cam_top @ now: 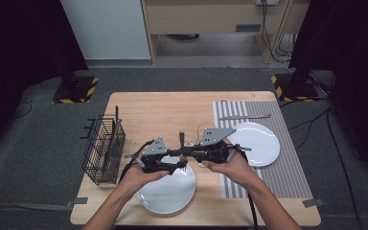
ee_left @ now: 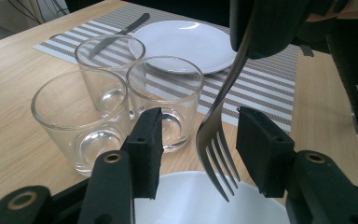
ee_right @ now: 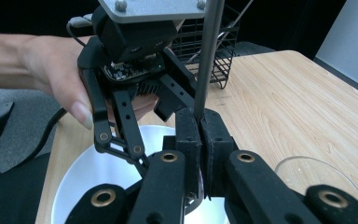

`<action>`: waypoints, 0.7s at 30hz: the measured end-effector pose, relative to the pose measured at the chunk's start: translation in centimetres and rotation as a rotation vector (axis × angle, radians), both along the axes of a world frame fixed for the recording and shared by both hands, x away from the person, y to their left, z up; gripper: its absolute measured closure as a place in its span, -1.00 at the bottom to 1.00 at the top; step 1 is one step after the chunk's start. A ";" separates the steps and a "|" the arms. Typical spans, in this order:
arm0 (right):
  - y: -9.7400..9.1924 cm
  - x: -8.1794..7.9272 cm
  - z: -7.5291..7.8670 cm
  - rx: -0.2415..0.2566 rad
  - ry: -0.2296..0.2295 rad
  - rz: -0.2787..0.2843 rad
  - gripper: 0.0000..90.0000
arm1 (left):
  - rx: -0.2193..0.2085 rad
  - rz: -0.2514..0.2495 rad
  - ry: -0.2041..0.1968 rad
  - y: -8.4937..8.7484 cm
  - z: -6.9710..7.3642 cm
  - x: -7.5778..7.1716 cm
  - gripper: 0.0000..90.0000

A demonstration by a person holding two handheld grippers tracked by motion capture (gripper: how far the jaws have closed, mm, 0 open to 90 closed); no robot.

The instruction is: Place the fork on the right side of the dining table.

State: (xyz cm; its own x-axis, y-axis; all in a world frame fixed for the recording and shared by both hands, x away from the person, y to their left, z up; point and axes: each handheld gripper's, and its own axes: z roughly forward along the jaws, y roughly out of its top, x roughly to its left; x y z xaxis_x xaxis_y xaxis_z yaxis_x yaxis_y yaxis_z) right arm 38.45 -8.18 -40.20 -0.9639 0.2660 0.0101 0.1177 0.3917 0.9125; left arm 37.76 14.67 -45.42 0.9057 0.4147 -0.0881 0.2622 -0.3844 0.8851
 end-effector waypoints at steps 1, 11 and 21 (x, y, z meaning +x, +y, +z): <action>0.0 0.0 0.0 0.002 -0.001 0.000 0.94 | 0.002 -0.002 0.001 0.0 0.0 0.0 0.15; 0.1 0.0 0.1 0.015 0.004 0.001 0.94 | -0.006 -0.005 0.013 -0.3 -0.3 0.0 0.29; 0.0 0.0 0.0 0.022 0.002 0.004 0.94 | -0.014 -0.015 0.014 -0.5 -0.3 0.0 0.46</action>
State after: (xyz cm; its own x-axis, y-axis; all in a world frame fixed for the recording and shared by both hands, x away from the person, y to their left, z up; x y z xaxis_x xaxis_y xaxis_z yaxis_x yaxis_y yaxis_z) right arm 38.43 -8.19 -40.19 -0.9649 0.2619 0.0179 0.1179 0.3716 0.9209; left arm 37.78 14.13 -45.67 0.9105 0.3994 -0.1070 0.2691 -0.3759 0.8867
